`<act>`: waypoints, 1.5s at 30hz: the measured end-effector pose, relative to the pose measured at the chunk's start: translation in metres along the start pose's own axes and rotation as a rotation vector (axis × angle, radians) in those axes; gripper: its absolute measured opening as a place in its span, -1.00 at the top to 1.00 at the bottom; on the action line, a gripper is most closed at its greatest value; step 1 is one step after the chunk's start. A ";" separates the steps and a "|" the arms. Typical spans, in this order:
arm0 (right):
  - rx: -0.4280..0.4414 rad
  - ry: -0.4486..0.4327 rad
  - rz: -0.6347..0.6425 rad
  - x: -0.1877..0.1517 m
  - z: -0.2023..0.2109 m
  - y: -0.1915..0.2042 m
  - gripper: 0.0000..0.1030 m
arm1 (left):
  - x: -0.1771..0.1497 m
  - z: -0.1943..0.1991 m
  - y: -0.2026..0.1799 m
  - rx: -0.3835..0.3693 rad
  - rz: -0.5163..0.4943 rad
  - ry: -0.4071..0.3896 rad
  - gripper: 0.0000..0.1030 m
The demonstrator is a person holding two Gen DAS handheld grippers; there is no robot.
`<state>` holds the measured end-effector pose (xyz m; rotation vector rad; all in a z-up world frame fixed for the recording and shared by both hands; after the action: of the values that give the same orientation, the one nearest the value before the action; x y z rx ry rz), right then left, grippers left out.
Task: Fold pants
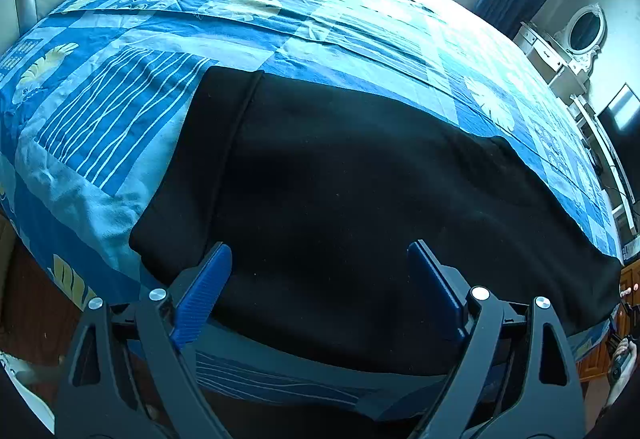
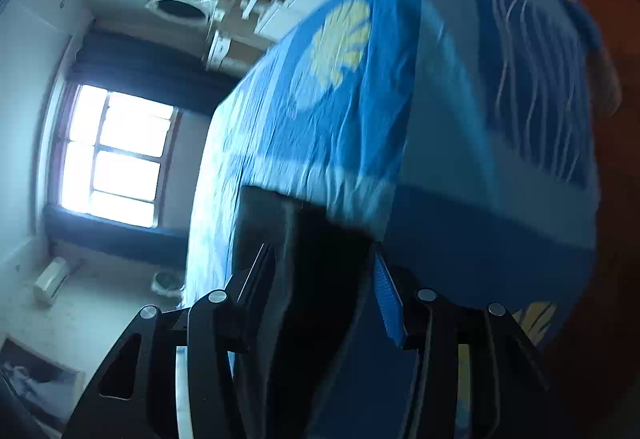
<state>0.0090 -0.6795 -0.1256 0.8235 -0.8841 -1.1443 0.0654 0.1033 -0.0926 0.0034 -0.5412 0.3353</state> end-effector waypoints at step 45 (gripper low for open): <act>-0.041 0.105 0.275 0.088 0.005 0.025 -0.16 | -0.006 0.009 -0.030 0.065 -0.087 -0.079 -0.78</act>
<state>0.0302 -0.7602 -0.0876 0.6977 -0.8549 -0.8685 0.0656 0.0724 -0.0850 0.1034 -0.6067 0.2684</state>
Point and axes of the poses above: each gripper's, at about its wrist camera, not at the fingertips, and z roughly against the way its jaws point, y to its left, x to its top, the point moved 5 cm from there along -z, roughly the way its jaws point, and after that the axes turned 10 degrees about x, right-handed, at the moved point
